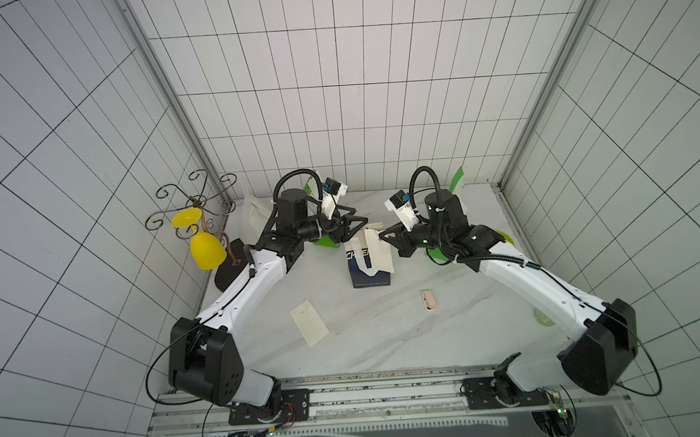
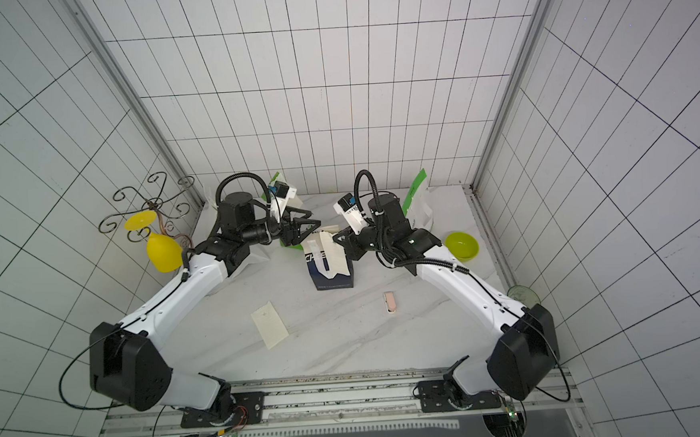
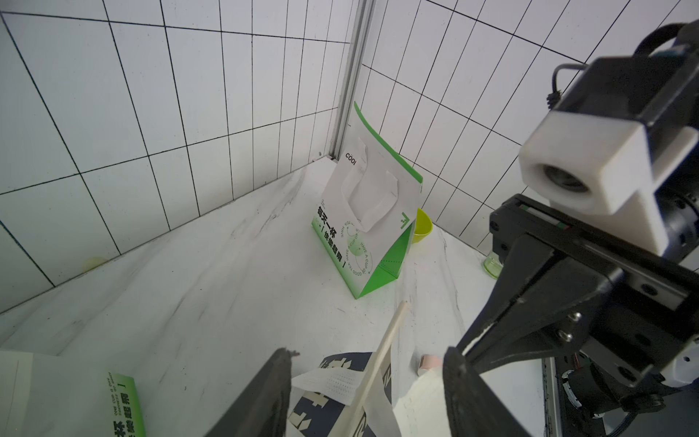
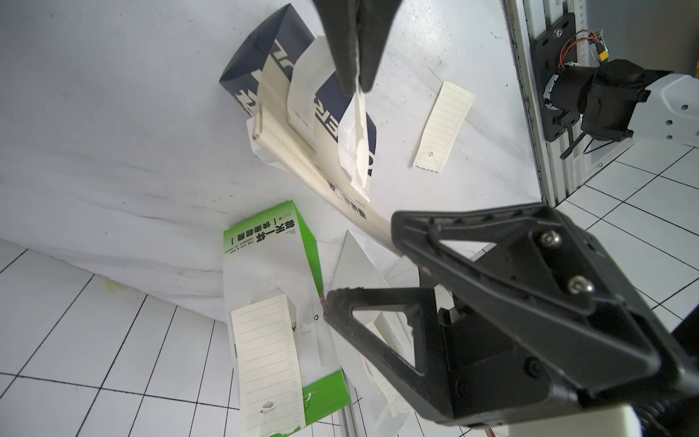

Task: Staple the receipts to the bags
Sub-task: Hold the receipt from the takeout bag.

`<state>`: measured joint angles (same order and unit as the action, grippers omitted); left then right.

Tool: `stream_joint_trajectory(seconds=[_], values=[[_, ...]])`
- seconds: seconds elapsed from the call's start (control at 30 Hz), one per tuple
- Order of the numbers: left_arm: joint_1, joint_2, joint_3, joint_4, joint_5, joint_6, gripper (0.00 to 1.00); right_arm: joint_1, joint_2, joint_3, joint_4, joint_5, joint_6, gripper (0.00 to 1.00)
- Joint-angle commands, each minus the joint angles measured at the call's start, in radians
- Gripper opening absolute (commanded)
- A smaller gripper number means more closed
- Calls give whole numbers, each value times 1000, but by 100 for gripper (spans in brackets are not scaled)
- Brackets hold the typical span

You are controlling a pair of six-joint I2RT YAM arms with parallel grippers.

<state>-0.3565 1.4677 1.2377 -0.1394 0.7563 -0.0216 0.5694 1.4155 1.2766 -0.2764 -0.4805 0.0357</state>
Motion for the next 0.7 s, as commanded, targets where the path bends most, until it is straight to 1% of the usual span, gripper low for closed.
stream_joint_trajectory(seconds=[0.0, 0.2, 0.37, 0.5, 0.67], values=[[-23, 12, 41, -47, -2, 82, 62, -7, 16, 120, 8, 5, -28, 0], [-33, 33, 55, -72, -7, 114, 62, -15, 28, 128, -4, 29, -39, 0], [-39, 50, 73, -96, -9, 139, 62, -28, 35, 127, 0, 25, -40, 0], [-50, 68, 90, -123, -32, 166, 62, -32, 49, 143, 4, 18, -42, 0], [-59, 82, 97, -138, -22, 188, 60, -33, 62, 154, 7, 23, -40, 0]])
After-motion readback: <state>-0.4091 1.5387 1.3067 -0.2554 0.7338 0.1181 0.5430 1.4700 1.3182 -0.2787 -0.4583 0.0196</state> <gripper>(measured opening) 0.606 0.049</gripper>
